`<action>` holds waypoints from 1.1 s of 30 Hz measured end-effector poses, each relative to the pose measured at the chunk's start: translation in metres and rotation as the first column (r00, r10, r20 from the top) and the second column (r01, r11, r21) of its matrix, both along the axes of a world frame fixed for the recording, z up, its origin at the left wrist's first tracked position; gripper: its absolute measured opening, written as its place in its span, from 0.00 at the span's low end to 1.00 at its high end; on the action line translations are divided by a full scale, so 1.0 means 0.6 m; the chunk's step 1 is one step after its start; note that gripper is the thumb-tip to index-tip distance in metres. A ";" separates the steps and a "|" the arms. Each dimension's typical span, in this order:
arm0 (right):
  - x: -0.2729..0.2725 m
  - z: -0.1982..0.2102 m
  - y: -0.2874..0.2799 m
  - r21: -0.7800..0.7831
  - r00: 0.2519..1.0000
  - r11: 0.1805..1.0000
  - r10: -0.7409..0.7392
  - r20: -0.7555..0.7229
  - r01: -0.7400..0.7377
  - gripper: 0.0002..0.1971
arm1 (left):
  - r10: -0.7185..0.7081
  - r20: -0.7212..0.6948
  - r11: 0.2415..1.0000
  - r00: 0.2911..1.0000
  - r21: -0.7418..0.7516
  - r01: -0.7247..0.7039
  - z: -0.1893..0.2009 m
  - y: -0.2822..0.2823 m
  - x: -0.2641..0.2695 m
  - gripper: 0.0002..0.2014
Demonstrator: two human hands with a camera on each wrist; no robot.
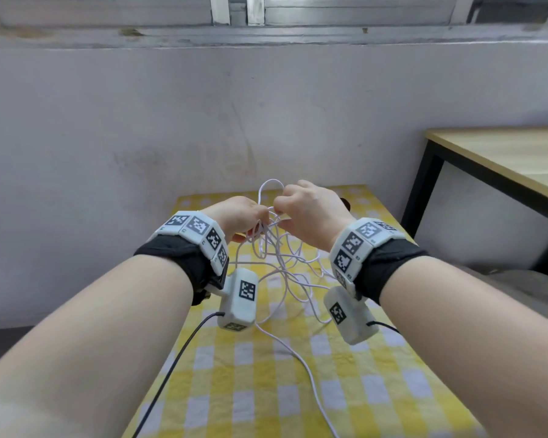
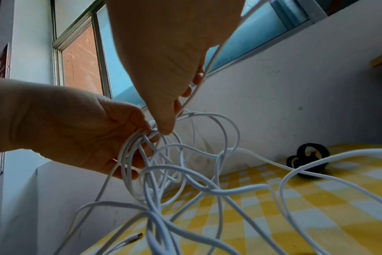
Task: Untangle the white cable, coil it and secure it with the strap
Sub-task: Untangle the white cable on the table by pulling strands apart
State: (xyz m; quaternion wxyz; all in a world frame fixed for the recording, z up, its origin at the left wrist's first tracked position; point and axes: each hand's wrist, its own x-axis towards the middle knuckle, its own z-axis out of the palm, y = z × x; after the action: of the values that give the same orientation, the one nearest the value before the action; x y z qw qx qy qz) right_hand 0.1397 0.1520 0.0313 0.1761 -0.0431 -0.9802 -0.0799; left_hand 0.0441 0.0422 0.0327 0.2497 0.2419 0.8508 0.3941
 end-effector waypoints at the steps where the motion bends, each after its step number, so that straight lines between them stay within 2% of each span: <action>1: -0.002 -0.001 0.000 0.007 1.000 1.000 -0.004 0.014 0.003 0.10 | -0.002 0.008 1.000 1.000 0.004 0.002 -0.001 0.000 0.000 0.12; 4: -0.002 -0.005 0.007 -0.010 0.998 0.998 -0.054 0.026 0.054 0.08 | 0.006 0.026 1.000 1.000 0.002 -0.006 -0.003 -0.002 -0.002 0.11; 8: 0.013 -0.006 0.026 -0.146 0.980 0.970 -0.200 -0.010 0.196 0.17 | 0.066 0.033 0.998 0.997 -0.017 -0.066 -0.001 -0.010 -0.011 0.09; 12: 0.029 0.005 0.062 -0.317 0.887 0.843 -0.462 -0.009 0.435 0.14 | 0.136 -0.005 0.990 0.991 -0.045 -0.136 -0.005 -0.022 -0.026 0.12; 15: 0.037 0.008 0.079 -0.366 0.802 0.738 -0.596 0.038 0.567 0.14 | 0.170 -0.050 0.983 0.984 -0.064 -0.173 -0.010 -0.027 -0.035 0.12; 21: 0.042 0.001 0.099 -0.412 0.679 0.600 -0.732 0.063 0.686 0.15 | 0.186 -0.198 0.964 0.962 -0.152 -0.218 -0.020 -0.034 -0.052 0.17; 25: 0.047 0.002 0.107 -0.392 0.635 0.550 -0.762 0.126 0.738 0.15 | 0.193 -0.196 0.963 0.961 -0.151 -0.224 -0.023 -0.039 -0.054 0.17; 27: 0.043 0.002 0.099 -0.346 0.665 0.588 -0.727 0.168 0.731 0.16 | 0.188 -0.171 0.969 0.967 -0.128 -0.211 -0.024 -0.033 -0.052 0.17; 29: 0.033 -0.003 0.086 -0.325 0.753 0.685 -0.637 0.166 0.652 0.15 | 0.179 -0.151 0.975 0.972 -0.108 -0.196 -0.022 -0.028 -0.049 0.16; 31: 0.019 -0.009 0.070 -0.357 0.868 0.796 -0.485 0.110 0.490 0.14 | 0.155 -0.140 0.978 0.978 -0.117 -0.171 -0.018 -0.026 -0.044 0.15; 33: 0.005 -0.012 0.047 -0.402 0.952 0.866 -0.300 0.062 0.299 0.13 | 0.124 -0.118 0.983 0.985 -0.120 -0.138 -0.013 -0.022 -0.035 0.14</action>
State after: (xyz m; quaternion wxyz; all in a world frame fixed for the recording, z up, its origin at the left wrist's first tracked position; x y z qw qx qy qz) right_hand 0.1428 0.1804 0.0238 0.1500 -0.2302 -0.9564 0.0993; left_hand 0.0229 0.0291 0.0248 0.1910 0.1904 0.9007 0.3406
